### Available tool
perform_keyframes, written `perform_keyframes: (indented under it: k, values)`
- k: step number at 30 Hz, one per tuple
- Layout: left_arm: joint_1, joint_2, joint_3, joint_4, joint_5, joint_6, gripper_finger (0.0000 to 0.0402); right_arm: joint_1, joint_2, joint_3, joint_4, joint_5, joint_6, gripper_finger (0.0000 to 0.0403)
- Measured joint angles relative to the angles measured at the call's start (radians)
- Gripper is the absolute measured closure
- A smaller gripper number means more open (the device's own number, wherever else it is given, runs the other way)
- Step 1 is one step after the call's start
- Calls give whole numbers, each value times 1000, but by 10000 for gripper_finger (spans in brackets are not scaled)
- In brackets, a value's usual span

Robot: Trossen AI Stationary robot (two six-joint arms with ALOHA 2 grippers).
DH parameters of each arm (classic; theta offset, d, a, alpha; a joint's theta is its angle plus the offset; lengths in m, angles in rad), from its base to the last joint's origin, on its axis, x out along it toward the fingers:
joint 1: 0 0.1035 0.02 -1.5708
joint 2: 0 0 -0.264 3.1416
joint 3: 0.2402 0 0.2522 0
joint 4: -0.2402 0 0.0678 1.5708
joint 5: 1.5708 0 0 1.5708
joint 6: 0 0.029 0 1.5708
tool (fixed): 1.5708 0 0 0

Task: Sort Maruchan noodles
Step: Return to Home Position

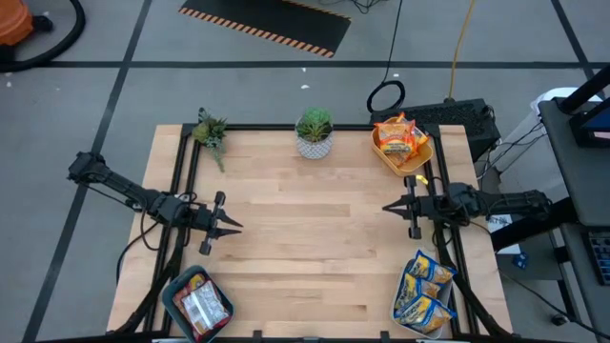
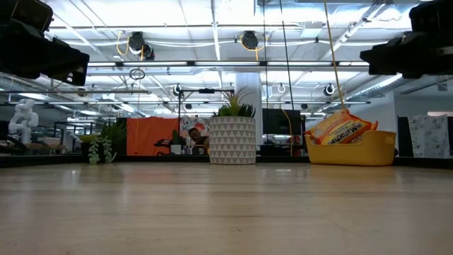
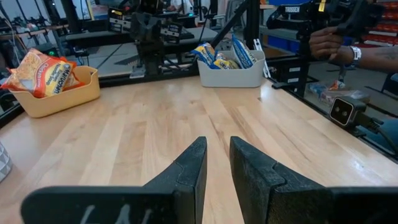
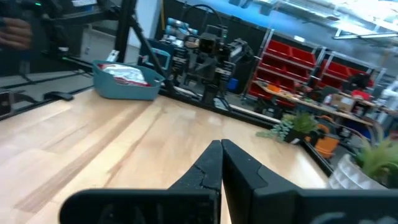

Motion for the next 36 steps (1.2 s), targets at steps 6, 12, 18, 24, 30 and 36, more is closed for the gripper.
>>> perform_keyframes:
  k: [6,12,18,24,30,36]
  values:
    - [0,0,0,0,0,-9,326,-68,0,0,1,-16,3,403]
    - [0,0,0,0,0,-7,325,-105,0,1,3,-21,49,403]
    - [0,0,0,1,0,-10,325,-120,0,1,2,-10,92,403]
    - [0,0,0,1,0,-23,326,-120,1,0,1,-11,140,403]
    - [0,0,0,1,0,-22,325,-117,1,0,2,-31,136,403]
    - [0,0,0,-1,0,-24,326,-117,9,0,12,-90,144,403]
